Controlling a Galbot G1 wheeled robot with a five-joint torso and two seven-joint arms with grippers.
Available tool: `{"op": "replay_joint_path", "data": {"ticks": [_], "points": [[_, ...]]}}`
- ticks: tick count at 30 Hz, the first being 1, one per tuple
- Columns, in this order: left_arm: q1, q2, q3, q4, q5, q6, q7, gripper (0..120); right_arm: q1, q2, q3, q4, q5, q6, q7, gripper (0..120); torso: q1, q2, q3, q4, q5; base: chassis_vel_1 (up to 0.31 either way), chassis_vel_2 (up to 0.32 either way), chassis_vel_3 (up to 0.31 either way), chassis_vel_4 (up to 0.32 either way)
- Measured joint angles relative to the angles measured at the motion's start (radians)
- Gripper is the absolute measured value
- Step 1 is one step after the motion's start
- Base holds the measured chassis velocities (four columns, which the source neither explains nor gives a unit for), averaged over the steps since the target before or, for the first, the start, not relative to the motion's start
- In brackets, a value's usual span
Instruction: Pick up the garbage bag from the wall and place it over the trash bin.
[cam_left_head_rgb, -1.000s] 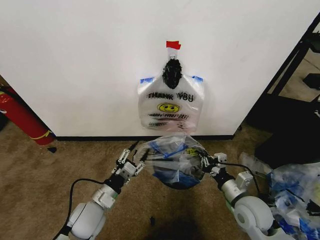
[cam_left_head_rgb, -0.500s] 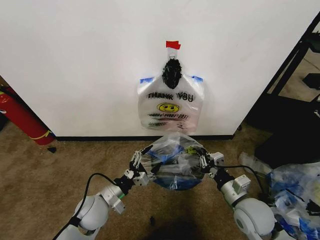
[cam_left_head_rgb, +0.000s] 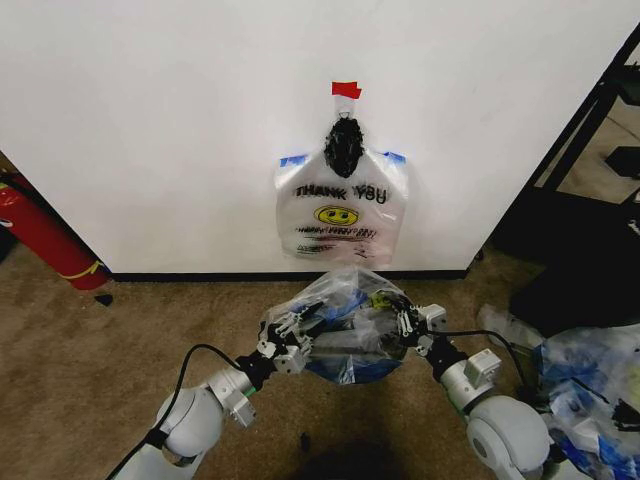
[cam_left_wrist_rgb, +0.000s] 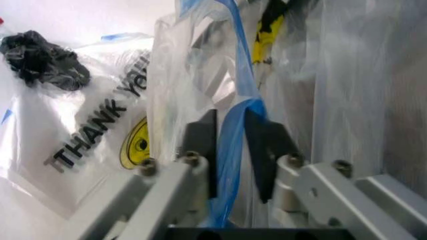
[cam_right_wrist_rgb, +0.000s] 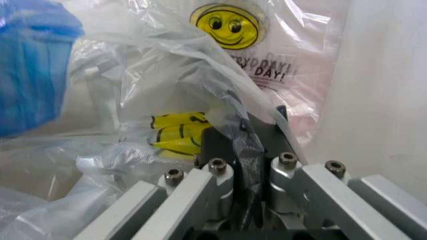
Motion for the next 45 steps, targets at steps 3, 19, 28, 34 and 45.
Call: {"op": "replay_joint_path", "data": {"ticks": [3, 19, 28, 34, 45], "points": [[0.004, 0.012, 0.001, -0.011, -0.08, 0.002, 0.012, 1, 0.002, -0.001, 0.0, -0.004, -0.001, -0.001, 0.0, 1, 0.0, 0.0, 0.0, 0.0, 0.0, 0.0, 0.0, 0.0, 0.0], [-0.02, 0.05, 0.044, -0.065, -0.782, 0.217, -0.03, 0, 0.034, -0.028, 0.091, -0.191, -0.017, 0.275, -0.366, 1, 0.0, 0.0, 0.0, 0.0, 0.0001, 0.0, 0.0, 0.0, 0.0], [-0.05, 0.062, 0.001, -0.012, -0.823, 0.297, -0.051, 0, 0.046, -0.029, 0.183, -0.308, 0.153, 0.368, -0.752, 1, 0.0, 0.0, 0.0, -0.0001, 0.0001, 0.0, 0.0, 0.0, 0.0], [-0.032, 0.051, -0.016, 0.034, -0.767, 0.305, 0.01, 0, 0.043, -0.025, 0.176, -0.322, 0.314, 0.357, -0.785, 1, 0.0, 0.0, 0.0, 0.0, 0.0, 0.0, 0.0, 0.0, 0.0], [-0.016, 0.019, -0.025, 0.042, -0.785, 0.308, 0.054, 5, 0.029, -0.002, 0.128, -0.321, 0.495, 0.329, -0.67, 1, 0.0, 0.0, 0.0, 0.0, 0.0001, 0.0, 0.0, 0.0, 0.0]]}}
